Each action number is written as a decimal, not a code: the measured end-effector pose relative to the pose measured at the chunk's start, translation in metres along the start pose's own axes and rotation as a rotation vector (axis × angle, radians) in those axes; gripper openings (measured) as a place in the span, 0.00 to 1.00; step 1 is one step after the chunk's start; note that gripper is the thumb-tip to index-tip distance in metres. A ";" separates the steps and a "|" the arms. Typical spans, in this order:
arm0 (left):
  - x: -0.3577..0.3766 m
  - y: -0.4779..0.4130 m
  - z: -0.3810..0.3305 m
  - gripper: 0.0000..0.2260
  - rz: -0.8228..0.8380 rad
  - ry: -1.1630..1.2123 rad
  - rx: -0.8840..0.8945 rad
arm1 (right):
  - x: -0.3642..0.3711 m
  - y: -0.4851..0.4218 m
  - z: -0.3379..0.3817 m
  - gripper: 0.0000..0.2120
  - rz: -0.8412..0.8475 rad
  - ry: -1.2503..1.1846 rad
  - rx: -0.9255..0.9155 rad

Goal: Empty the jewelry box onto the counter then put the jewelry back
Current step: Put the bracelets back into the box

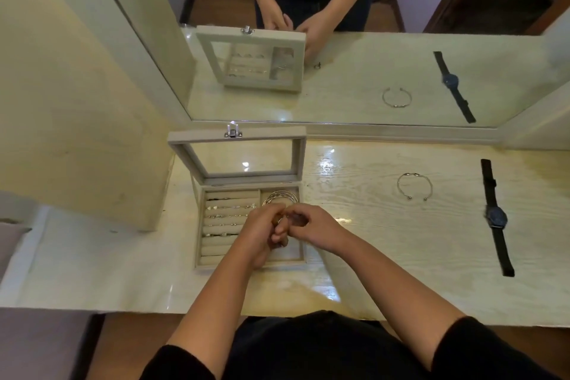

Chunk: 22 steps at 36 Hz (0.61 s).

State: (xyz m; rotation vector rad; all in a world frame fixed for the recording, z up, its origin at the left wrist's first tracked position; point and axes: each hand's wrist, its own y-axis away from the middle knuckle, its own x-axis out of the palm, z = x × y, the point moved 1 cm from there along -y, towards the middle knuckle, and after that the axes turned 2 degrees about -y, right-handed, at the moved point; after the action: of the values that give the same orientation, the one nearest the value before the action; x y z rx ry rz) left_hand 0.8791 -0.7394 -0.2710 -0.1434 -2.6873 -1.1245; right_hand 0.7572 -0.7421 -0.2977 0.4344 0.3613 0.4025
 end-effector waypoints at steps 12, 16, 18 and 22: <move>-0.025 -0.006 0.002 0.05 -0.195 -0.426 -0.014 | 0.000 -0.011 -0.005 0.03 -0.091 0.278 0.050; -0.029 -0.010 0.008 0.06 -0.234 -0.566 0.011 | -0.002 -0.011 -0.004 0.05 -0.084 0.394 0.101; -0.030 -0.012 0.011 0.07 -0.238 -0.659 0.032 | -0.003 -0.012 -0.005 0.10 -0.075 0.491 0.135; -0.030 -0.016 0.012 0.10 -0.237 -0.865 0.035 | -0.004 -0.010 -0.003 0.16 -0.043 0.585 0.185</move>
State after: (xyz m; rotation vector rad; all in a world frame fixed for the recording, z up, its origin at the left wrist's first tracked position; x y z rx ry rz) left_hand 0.9031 -0.7422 -0.2973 -0.3920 -3.5544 -1.2947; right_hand 0.7559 -0.7513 -0.3046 0.4841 0.9796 0.4523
